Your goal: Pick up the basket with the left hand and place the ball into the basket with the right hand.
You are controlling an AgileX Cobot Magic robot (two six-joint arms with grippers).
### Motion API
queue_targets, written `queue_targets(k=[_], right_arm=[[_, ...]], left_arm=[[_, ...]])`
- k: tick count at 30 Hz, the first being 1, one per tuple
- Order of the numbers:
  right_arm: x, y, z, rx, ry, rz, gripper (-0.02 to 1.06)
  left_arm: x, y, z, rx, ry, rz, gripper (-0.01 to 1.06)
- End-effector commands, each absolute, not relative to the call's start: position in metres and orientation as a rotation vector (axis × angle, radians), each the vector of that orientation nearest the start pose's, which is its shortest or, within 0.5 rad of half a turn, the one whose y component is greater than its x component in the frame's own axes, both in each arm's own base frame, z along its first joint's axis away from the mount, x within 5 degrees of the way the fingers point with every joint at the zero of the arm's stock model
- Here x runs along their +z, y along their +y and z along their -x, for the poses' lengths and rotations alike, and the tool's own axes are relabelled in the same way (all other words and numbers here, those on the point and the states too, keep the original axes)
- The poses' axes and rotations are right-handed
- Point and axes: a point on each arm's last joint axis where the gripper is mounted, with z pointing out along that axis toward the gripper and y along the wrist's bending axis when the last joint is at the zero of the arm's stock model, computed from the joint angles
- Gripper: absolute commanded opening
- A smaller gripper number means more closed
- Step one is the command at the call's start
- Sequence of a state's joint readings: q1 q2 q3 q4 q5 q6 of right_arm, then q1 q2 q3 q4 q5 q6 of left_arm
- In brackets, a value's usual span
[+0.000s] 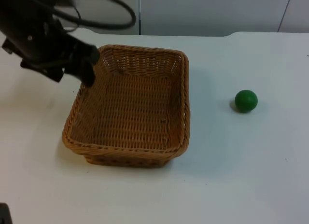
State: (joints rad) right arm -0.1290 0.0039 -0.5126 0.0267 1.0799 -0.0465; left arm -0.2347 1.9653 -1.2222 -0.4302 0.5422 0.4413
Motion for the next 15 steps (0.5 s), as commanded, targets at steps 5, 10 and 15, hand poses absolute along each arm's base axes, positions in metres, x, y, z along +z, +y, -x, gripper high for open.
queue_targets(k=[5, 10, 15], right_arm=[[0.279, 0.003, 0.006, -0.082, 2.051, -0.082, 0.00], [0.279, 0.003, 0.006, -0.082, 2.051, -0.082, 0.00], [0.279, 0.003, 0.006, -0.082, 2.051, -0.082, 0.00]], left_arm=[[0.128, -0.113, -0.381, -0.327, 2.736, -0.493, 0.65], [0.122, -0.116, -0.388, -0.351, 2.751, -0.476, 0.65], [0.112, -0.123, -0.399, -0.427, 2.782, -0.425, 0.60]])
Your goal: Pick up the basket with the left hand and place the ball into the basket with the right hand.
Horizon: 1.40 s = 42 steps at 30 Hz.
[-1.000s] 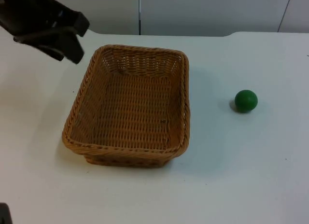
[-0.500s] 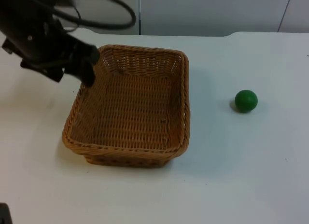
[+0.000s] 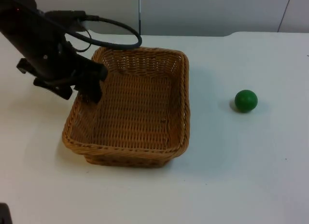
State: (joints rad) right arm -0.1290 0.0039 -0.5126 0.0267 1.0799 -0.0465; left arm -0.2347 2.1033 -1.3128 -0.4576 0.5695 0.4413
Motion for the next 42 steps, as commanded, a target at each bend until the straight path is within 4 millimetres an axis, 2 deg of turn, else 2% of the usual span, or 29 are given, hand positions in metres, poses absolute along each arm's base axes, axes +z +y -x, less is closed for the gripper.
queue_targets(k=[1, 4, 5, 6, 7, 12, 15, 17, 19, 20, 24, 25, 28, 29, 32, 42], right_arm=[[0.279, 0.003, 0.006, -0.082, 2.051, -0.082, 0.00], [0.279, 0.003, 0.006, -0.082, 2.051, -0.082, 0.00], [0.279, 0.003, 0.006, -0.082, 2.051, -0.082, 0.00], [0.279, 0.003, 0.006, -0.082, 2.051, -0.082, 0.00], [0.279, 0.003, 0.006, -0.082, 2.051, -0.082, 0.00], [0.279, 0.003, 0.006, -0.082, 2.051, -0.082, 0.00], [0.279, 0.003, 0.006, -0.082, 2.051, -0.082, 0.00], [0.279, 0.003, 0.006, -0.082, 2.051, -0.082, 0.00], [0.279, 0.003, 0.006, -0.082, 2.051, -0.082, 0.00], [0.279, 0.003, 0.006, -0.082, 2.051, -0.082, 0.00], [0.279, 0.003, 0.006, -0.082, 2.051, -0.082, 0.00], [0.279, 0.003, 0.006, -0.082, 2.051, -0.082, 0.00], [0.279, 0.003, 0.006, -0.082, 2.051, -0.082, 0.00], [0.279, 0.003, 0.006, -0.082, 2.051, -0.082, 0.00], [0.279, 0.003, 0.006, -0.082, 2.051, -0.082, 0.00], [0.279, 0.003, 0.006, -0.082, 2.051, -0.082, 0.00]], left_arm=[[0.112, -0.123, -0.399, -0.427, 2.782, -0.425, 0.60], [0.101, -0.126, -0.405, -0.451, 2.817, -0.408, 0.28], [0.099, -0.126, -0.407, -0.454, 2.823, -0.390, 0.13], [0.099, -0.126, -0.407, -0.454, 2.823, -0.390, 0.13], [0.099, -0.125, -0.408, -0.451, 2.818, -0.385, 0.00], [0.105, -0.115, -0.417, -0.467, 2.818, -0.277, 0.00], [0.111, -0.112, -0.419, -0.506, 2.835, -0.245, 0.00], [0.118, -0.107, -0.421, -0.569, 2.839, -0.166, 0.00], [0.130, -0.101, -0.423, -0.634, 2.804, -0.076, 0.00], [0.130, -0.101, -0.423, -0.634, 2.804, -0.076, 0.00], [0.157, -0.093, -0.424, -0.675, 2.744, -0.022, 0.00], [0.157, -0.093, -0.424, -0.675, 2.744, -0.022, 0.00], [0.180, -0.091, -0.422, -0.708, 2.694, 0.026, 0.00], [0.180, -0.091, -0.422, -0.708, 2.694, 0.026, 0.00], [0.200, -0.091, -0.419, -0.719, 2.654, 0.042, 0.00], [0.202, -0.092, -0.416, -0.733, 2.661, 0.041, 0.00]])
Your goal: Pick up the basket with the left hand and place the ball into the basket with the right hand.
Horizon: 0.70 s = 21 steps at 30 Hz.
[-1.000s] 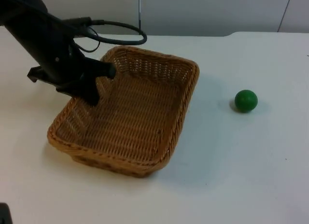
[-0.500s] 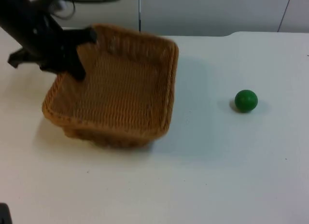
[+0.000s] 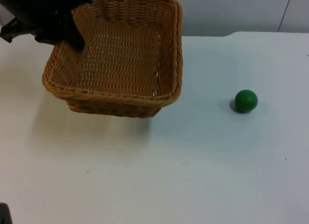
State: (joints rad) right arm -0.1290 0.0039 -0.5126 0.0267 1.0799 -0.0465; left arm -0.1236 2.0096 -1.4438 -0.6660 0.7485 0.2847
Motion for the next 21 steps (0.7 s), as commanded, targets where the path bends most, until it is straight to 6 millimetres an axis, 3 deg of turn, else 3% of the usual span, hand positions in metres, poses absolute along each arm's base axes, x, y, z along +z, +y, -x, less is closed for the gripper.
queue_targets(k=[1, 21], right_arm=[[0.2786, 0.0026, 0.0065, -0.082, 2.051, -0.082, 0.00], [0.2786, 0.0026, 0.0065, -0.082, 2.051, -0.082, 0.00]], left_arm=[[0.2021, -0.0917, -0.4164, -0.733, 2.661, 0.041, 0.00], [0.2011, -0.0898, -0.4169, -0.690, 2.661, 0.003, 0.00]])
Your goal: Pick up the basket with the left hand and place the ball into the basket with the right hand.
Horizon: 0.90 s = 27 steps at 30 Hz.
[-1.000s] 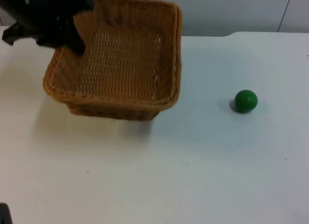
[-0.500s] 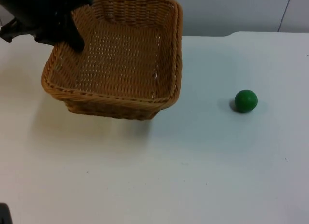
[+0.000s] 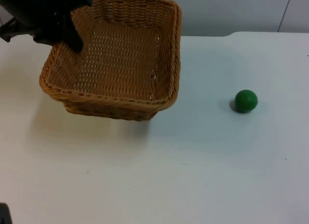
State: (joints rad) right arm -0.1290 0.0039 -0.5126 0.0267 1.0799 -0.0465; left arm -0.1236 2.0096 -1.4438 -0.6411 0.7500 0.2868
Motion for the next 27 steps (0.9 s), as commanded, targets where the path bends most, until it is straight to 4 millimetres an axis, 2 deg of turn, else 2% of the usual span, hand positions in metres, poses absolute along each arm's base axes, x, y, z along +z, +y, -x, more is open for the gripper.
queue_targets(k=[1, 27], right_arm=[[0.2786, 0.0026, 0.0065, -0.082, 2.051, -0.082, 0.00], [0.2786, 0.0028, 0.0065, -0.081, 2.051, -0.080, 0.00]], left_arm=[[0.2011, -0.0898, -0.4169, -0.690, 2.661, 0.003, 0.00], [0.2011, -0.0898, -0.4169, -0.690, 2.661, 0.003, 0.00]])
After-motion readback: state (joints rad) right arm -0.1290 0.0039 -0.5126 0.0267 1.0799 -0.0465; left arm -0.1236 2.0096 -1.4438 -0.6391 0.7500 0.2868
